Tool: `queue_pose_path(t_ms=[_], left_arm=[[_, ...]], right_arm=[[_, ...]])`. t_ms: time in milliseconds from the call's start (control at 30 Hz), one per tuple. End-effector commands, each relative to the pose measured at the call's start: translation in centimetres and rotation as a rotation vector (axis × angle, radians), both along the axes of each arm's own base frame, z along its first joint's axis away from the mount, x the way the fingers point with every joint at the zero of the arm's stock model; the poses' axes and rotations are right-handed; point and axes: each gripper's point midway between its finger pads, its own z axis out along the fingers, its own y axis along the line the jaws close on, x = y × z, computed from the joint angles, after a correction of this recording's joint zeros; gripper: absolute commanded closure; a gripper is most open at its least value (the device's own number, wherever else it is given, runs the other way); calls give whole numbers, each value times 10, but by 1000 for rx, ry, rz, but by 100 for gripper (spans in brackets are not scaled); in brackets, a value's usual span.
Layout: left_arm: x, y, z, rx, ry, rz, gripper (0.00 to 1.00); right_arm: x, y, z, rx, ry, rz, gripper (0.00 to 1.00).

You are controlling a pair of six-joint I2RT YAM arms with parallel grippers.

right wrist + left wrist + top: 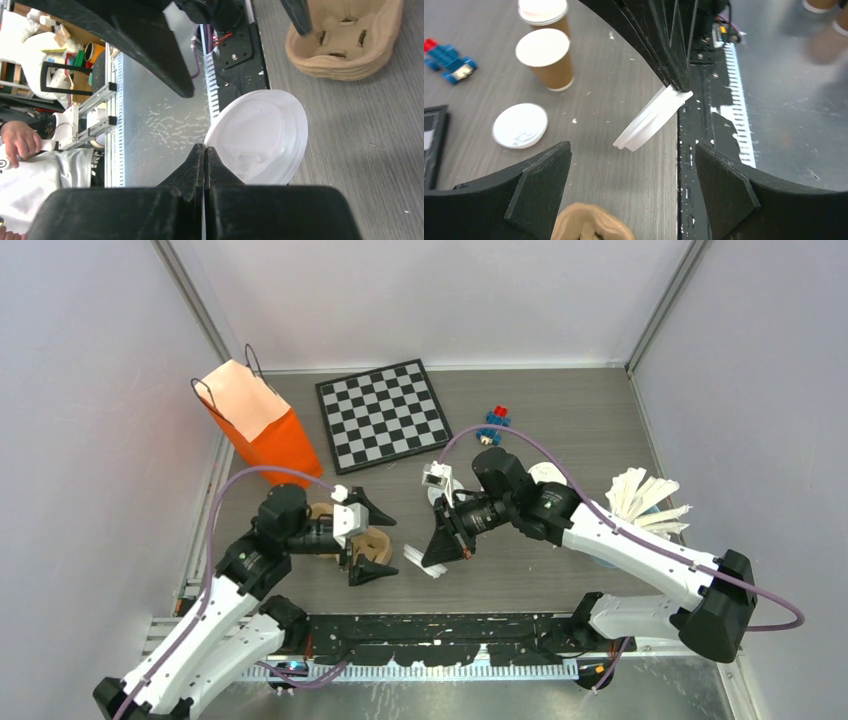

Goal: Pack the takeout coffee

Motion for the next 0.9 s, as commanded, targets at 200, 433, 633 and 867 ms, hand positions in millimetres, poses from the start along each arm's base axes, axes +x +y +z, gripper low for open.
queue_pose_path(t_ms=[200,433,633,867], left_arm=[[-23,-19,21,-53,-84,-313,10],[-23,-27,10,-30,-46,-348,16],[-25,-34,6,-8,-57,-359,24],[-21,-42,2,22,-71,-342,45]], right_arm=[[-19,1,24,104,-24,88,99],[-19,3,27,113,-27,93,100],[-17,7,33,132,-31,93,100],[-17,7,35,138,-30,96,100]])
